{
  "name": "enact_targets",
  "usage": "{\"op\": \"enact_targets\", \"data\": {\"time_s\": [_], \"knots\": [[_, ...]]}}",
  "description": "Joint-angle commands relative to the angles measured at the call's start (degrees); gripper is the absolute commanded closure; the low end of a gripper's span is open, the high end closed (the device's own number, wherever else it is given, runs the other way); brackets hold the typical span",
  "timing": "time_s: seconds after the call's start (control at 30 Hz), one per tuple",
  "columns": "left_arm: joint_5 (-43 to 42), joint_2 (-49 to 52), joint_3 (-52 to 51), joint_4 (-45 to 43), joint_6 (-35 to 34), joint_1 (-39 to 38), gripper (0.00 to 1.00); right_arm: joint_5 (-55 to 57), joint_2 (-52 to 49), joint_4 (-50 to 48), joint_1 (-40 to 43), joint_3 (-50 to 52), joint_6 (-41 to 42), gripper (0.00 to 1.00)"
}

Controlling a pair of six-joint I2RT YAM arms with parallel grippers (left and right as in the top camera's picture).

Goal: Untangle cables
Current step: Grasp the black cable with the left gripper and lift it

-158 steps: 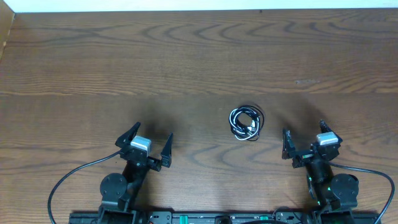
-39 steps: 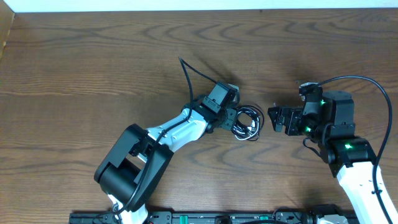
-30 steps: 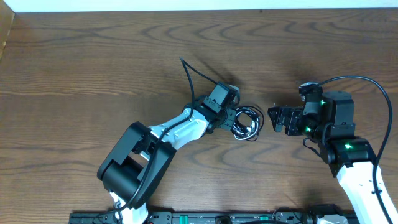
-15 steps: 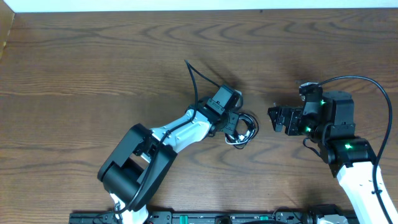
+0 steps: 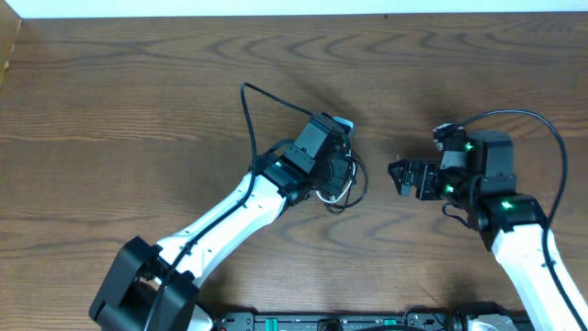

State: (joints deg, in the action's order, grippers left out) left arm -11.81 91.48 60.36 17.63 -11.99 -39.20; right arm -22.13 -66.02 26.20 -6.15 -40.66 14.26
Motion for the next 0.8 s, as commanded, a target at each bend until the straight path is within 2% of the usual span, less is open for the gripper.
{"op": "enact_targets", "data": {"time_s": [0.0,0.13,0.33,0.43,0.53,0.63,0.67,0.73,0.77], "knots": [[-5.88,-0.28,-0.24,0.42,0.26,0.13,0.93,-2.47,-3.89,-0.50,-1.99,-1.11,0.28,0.07],[-7.26,-0.28,-0.24,1.29,0.26,0.11,0.93,-2.45,-9.25,-2.56,-4.66,-1.11,0.26,0.08],[-7.41,-0.33,-0.22,2.71,0.26,0.11,0.93,-2.36,-18.27,-12.20,-8.37,-1.11,0.28,0.11],[-9.81,-0.85,-0.22,2.62,0.31,0.13,0.92,-2.23,-22.60,-17.31,-9.90,-1.11,0.31,0.20],[-10.73,-2.25,-0.22,2.69,0.28,0.17,0.93,-2.23,-26.75,-21.84,-11.13,-1.11,0.35,0.46],[-11.61,-4.70,-0.22,2.69,0.28,0.28,0.93,-2.23,-29.97,-24.96,-11.89,-1.11,0.35,0.50],[-11.76,-5.60,-0.22,2.71,0.28,0.28,0.93,-2.25,-30.93,-25.81,-12.11,-1.11,0.35,0.57],[-11.69,-7.69,-0.22,2.95,0.33,0.28,0.93,-2.25,-32.20,-26.64,-12.39,-1.11,0.39,0.89],[-11.41,-8.59,-0.22,3.19,0.48,0.35,0.92,-2.23,-32.59,-26.62,-12.39,-1.11,0.55,0.99]]}}
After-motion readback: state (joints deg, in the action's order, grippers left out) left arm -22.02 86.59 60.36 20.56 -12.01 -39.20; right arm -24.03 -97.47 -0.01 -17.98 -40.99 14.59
